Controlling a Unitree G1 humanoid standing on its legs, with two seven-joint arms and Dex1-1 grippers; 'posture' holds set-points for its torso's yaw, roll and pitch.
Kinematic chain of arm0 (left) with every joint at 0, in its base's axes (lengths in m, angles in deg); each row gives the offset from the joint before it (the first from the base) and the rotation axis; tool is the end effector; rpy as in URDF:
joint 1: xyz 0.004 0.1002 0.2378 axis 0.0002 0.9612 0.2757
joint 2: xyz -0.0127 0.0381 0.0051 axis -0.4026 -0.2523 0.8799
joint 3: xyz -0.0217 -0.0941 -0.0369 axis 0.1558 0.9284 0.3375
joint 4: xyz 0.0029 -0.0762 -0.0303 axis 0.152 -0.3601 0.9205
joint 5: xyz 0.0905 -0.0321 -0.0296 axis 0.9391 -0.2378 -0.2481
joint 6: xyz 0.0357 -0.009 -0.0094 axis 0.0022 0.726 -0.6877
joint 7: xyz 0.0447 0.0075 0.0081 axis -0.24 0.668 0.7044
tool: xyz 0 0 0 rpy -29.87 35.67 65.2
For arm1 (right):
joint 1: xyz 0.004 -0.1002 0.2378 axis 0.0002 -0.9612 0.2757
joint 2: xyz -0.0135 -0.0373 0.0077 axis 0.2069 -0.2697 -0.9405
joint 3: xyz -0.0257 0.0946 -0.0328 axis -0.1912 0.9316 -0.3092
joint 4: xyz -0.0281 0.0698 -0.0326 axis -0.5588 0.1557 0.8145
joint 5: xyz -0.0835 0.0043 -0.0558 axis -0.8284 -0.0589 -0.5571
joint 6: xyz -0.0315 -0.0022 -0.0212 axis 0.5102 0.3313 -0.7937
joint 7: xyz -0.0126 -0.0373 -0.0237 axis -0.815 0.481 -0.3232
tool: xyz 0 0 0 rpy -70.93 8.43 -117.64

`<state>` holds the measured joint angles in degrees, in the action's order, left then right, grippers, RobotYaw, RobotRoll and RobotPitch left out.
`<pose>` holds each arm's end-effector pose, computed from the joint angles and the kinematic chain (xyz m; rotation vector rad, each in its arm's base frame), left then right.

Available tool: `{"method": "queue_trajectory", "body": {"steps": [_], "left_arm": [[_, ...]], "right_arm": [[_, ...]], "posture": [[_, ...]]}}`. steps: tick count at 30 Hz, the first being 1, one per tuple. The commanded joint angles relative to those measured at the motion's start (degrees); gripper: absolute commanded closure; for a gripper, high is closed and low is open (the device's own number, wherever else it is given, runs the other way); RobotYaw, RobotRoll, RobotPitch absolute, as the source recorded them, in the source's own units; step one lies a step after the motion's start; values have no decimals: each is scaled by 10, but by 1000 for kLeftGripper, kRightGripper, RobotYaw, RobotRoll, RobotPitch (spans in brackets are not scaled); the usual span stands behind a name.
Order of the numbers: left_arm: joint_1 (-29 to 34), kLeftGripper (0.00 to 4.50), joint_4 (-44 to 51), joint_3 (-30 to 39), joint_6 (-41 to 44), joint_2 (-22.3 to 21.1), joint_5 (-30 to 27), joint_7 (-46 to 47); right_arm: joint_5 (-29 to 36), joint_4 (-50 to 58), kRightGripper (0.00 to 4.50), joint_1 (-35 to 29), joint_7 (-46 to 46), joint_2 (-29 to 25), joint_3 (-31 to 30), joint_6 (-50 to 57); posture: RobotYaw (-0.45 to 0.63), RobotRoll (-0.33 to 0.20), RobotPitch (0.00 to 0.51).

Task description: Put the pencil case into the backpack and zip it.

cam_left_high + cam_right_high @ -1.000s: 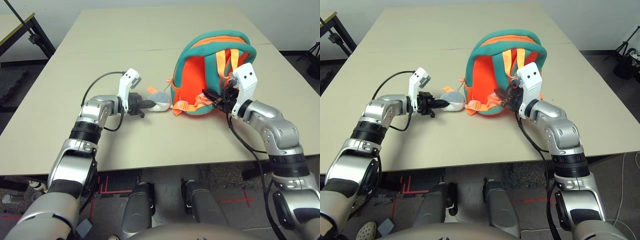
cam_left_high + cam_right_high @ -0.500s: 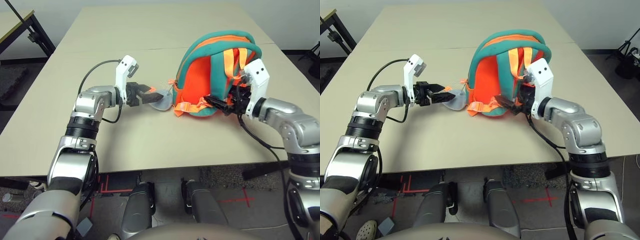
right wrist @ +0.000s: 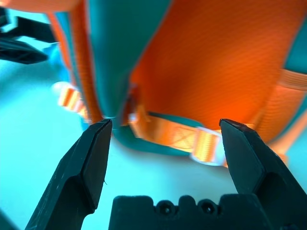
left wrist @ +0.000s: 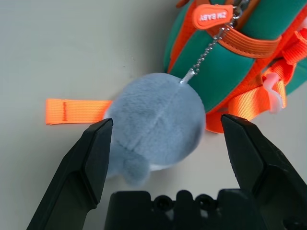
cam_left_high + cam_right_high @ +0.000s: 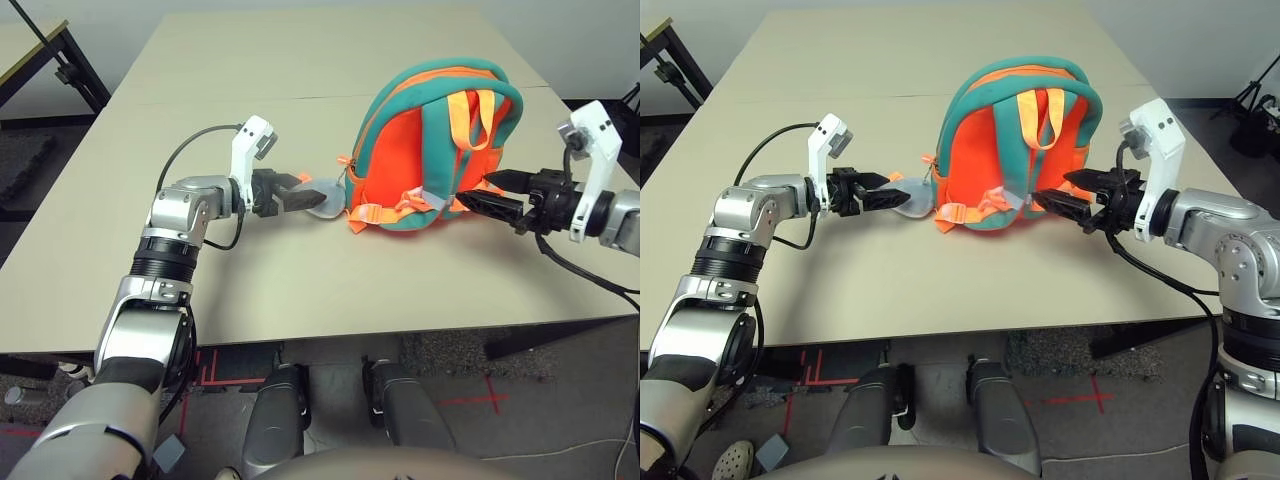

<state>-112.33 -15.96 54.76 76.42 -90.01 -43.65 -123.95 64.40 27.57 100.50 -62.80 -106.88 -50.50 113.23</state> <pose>0.3296 0.2050 0.1646 -0.0384 0.4150 -0.9197 0.2345 -0.2798 0.2038 -0.0069 0.2972 0.5905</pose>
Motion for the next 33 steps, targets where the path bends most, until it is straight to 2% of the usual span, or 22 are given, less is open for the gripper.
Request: {"method": "queue_trajectory", "body": {"steps": [1, 5, 13, 22, 28, 33], "left_arm": [[17, 0, 14, 17, -5, -8, -6, 13], [36, 0, 30, 56, -17, -13, -12, 43], [83, 0, 41, 142, -83, -12, -15, 139], [124, 0, -10, 222, -224, -4, 3, 273], [142, 0, -65, 255, -299, -20, 11, 335], [153, 0, -77, 257, -319, -23, 11, 356]], "right_arm": [[-33, -29, 60, -11, 44, 19, 16, -41], [-86, -83, 60, -11, 108, 51, 27, -123], [-135, -168, 60, -14, 175, 107, 58, -267], [-157, -285, 60, -13, 205, 149, 86, -446], [-166, -341, 60, 2, 215, 159, 86, -518], [-170, -369, 60, 5, 218, 163, 81, -547]], "posture": [[-144, 0, 142], [-134, 0, 147], [-103, 0, 156], [-63, 0, 181], [-48, 0, 196], [-53, 0, 204]]}}
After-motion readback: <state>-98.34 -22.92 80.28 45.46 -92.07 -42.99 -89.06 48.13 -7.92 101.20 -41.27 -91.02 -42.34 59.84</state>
